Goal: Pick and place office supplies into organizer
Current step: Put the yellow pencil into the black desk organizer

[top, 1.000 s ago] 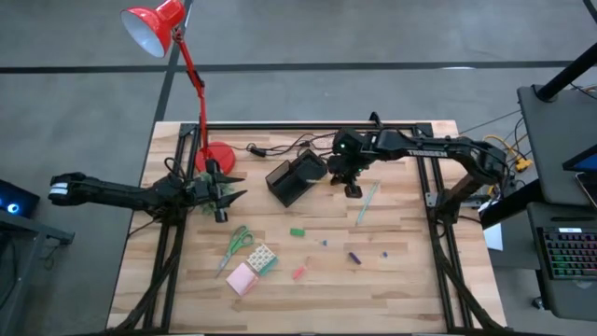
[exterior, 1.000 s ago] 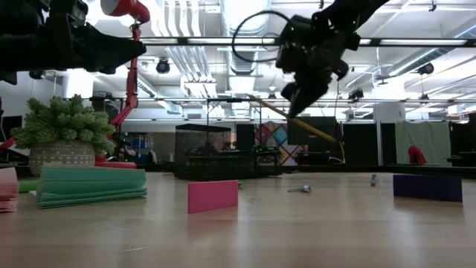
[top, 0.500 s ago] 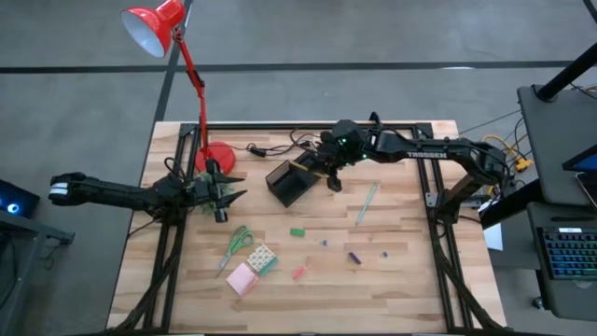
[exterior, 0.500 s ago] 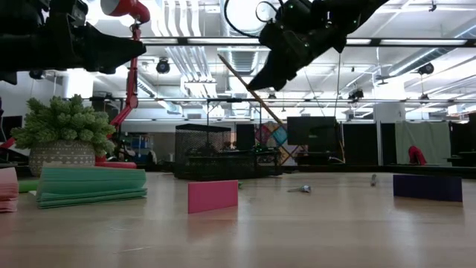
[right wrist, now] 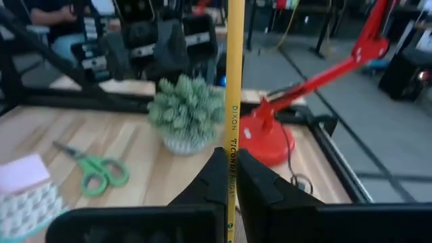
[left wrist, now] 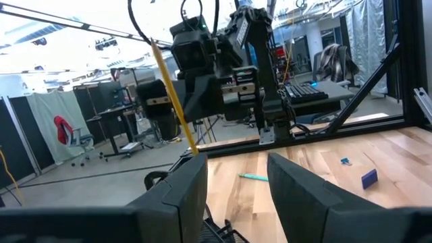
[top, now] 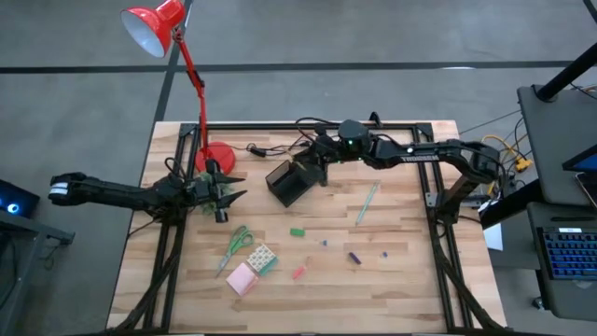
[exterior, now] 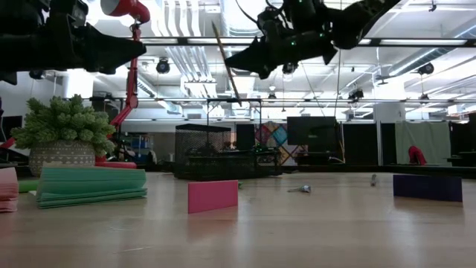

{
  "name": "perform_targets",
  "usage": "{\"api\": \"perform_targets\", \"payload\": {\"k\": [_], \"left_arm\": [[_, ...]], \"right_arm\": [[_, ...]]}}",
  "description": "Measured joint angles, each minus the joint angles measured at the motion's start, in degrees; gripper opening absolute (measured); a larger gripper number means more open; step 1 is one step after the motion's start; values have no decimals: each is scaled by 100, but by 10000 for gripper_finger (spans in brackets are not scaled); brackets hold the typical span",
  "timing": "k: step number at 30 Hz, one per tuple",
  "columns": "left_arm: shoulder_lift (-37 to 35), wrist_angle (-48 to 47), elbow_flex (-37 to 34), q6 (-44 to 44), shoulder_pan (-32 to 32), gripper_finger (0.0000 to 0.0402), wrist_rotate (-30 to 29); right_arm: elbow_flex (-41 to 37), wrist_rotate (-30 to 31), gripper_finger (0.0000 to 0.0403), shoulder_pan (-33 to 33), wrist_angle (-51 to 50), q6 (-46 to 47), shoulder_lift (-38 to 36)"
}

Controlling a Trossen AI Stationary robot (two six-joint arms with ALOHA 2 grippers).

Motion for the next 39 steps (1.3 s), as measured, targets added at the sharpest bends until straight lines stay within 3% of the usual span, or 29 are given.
{"api": "perform_targets", "payload": {"k": [13, 22, 33, 39], "left_arm": [[3, -2, 0, 0, 0, 142, 0], [76, -2, 0, -1, -2, 142, 0], [135, -2, 0, -2, -2, 142, 0], [132, 0, 0, -2, -2, 142, 0]], "right_arm": [[-97, 20, 9, -2, 2024, 231, 995], [-131, 2, 9, 0, 2447, 404, 1265], [-259, 2, 9, 0, 2527, -31, 1286], [-519, 1, 9, -2, 3259, -32, 1287]]}}
